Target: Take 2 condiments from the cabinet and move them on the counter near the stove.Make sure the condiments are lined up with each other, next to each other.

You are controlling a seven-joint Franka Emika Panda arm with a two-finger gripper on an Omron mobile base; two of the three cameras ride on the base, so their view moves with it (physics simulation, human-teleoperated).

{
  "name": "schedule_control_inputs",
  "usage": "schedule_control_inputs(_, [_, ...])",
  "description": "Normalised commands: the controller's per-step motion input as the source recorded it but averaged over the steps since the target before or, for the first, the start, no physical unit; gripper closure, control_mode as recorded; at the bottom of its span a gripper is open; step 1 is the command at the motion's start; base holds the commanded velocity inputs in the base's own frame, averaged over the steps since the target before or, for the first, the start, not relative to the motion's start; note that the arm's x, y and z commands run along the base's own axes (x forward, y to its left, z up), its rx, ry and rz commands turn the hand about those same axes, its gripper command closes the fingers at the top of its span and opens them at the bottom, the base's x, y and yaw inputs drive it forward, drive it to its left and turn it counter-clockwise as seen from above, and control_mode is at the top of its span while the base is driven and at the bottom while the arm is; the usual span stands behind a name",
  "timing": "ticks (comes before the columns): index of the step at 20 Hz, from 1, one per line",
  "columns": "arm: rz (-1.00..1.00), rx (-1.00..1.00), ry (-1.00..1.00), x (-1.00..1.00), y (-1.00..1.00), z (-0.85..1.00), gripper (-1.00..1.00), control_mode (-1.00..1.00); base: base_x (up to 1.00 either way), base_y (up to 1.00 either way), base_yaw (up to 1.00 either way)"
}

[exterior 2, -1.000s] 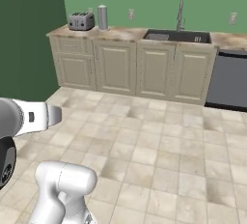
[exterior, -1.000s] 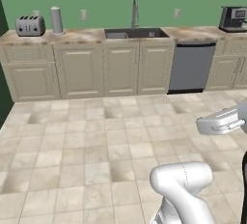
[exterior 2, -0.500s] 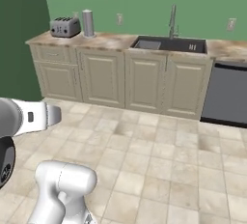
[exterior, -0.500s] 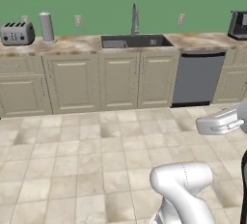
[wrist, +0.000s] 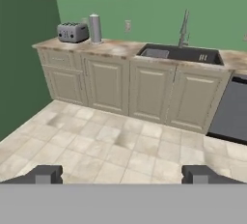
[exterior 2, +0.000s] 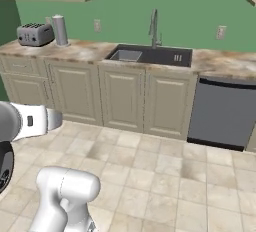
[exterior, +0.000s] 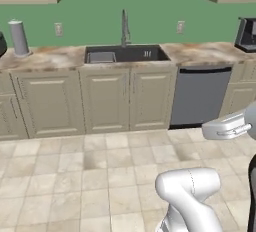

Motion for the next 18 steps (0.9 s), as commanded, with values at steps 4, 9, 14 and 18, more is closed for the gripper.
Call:
schedule_control_inputs(4, [0.0, 0.0, 0.0, 0.0, 0.0, 0.0, -1.0, 1.0, 0.87, -1.0, 0.0])
schedule_control_inputs(9, [0.0, 0.0, 0.0, 0.0, 0.0, 0.0, -1.0, 1.0, 0.22, -1.0, 0.01])
schedule_control_inputs(14, [0.0, 0.0, 0.0, 0.0, 0.0, 0.0, -1.0, 1.0, 0.03, -1.0, 0.0])
schedule_control_inputs(18, [0.0, 0.0, 0.0, 0.0, 0.0, 0.0, -1.0, 1.0, 0.01, -1.0, 0.0])
